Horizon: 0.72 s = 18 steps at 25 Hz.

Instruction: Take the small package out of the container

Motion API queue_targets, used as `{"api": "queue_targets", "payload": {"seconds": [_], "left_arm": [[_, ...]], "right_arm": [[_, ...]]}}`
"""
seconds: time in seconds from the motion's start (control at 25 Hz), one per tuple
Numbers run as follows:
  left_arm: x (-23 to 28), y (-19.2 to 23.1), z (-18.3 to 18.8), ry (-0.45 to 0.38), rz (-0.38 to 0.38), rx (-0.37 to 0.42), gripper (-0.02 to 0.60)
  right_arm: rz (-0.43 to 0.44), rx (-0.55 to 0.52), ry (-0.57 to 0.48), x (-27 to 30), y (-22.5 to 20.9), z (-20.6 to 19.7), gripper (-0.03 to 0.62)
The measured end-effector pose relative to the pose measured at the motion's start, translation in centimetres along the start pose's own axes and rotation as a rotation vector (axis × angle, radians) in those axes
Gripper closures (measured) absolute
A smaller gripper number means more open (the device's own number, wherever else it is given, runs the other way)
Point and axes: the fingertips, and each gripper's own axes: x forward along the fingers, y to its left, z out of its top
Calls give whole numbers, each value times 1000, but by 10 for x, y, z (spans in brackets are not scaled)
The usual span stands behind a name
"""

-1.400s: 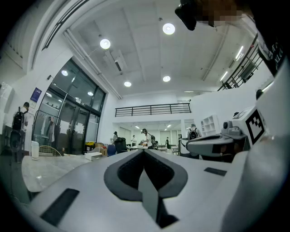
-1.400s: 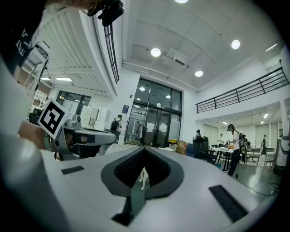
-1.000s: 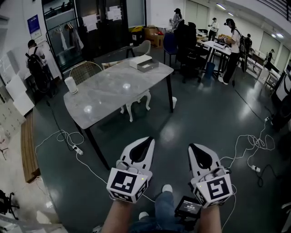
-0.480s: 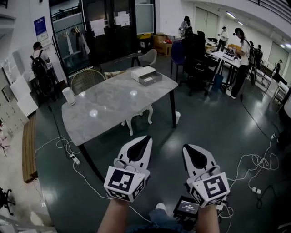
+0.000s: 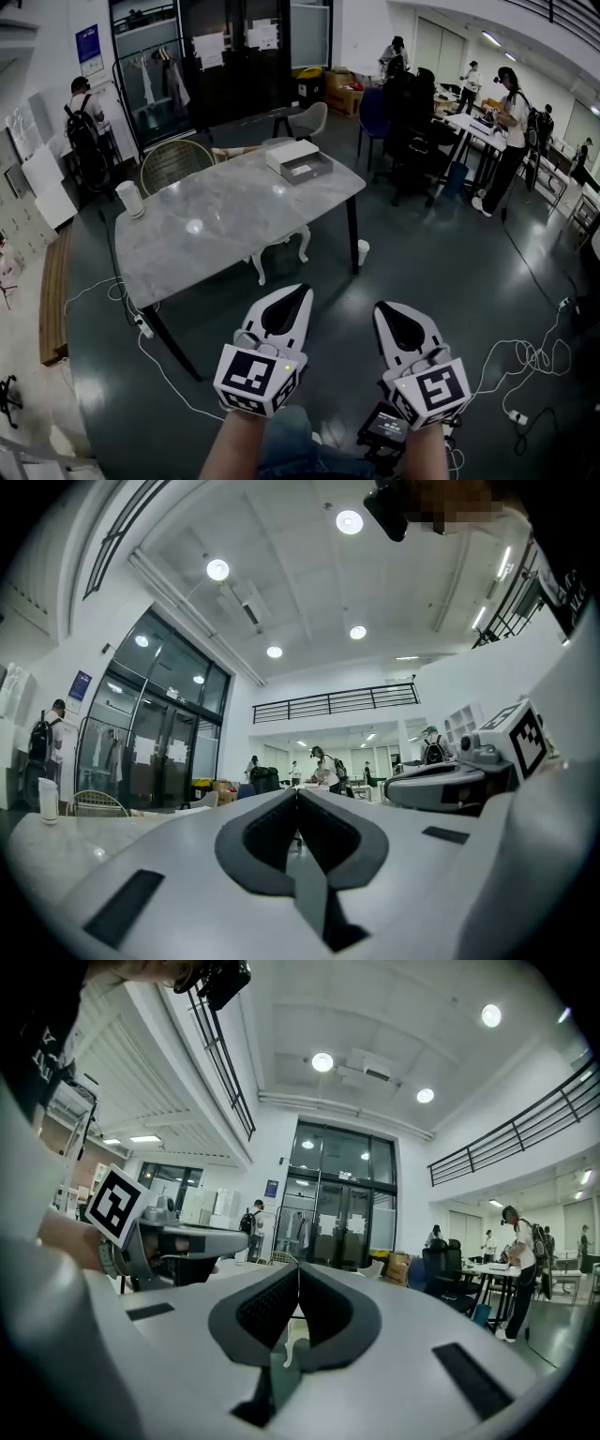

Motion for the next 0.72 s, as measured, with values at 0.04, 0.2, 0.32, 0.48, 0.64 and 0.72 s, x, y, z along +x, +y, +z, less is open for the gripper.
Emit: {"api": "queue_targets", "payload": {"seconds": [0.04, 0.2, 0.32, 0.48, 0.64, 0.72], "left_arm": [[6, 3, -1, 3, 3, -1, 569], [29, 16, -4, 10, 6, 4, 569], [50, 29, -10, 14, 4, 4, 569], [88, 55, -20, 15, 4, -11, 569], [134, 93, -30, 27, 5, -10, 569], [160, 116, -31, 31, 3, -5, 569]], "right_arm": [[-1, 6, -3, 3, -6, -2, 569], [0, 22, 2, 20, -22, -10, 569], [4, 13, 4, 38, -34, -15, 569], [11, 8, 23, 74, -57, -22, 569], [15, 15, 26, 130, -85, -24, 569], [17, 17, 27, 162, -100, -24, 569]]}}
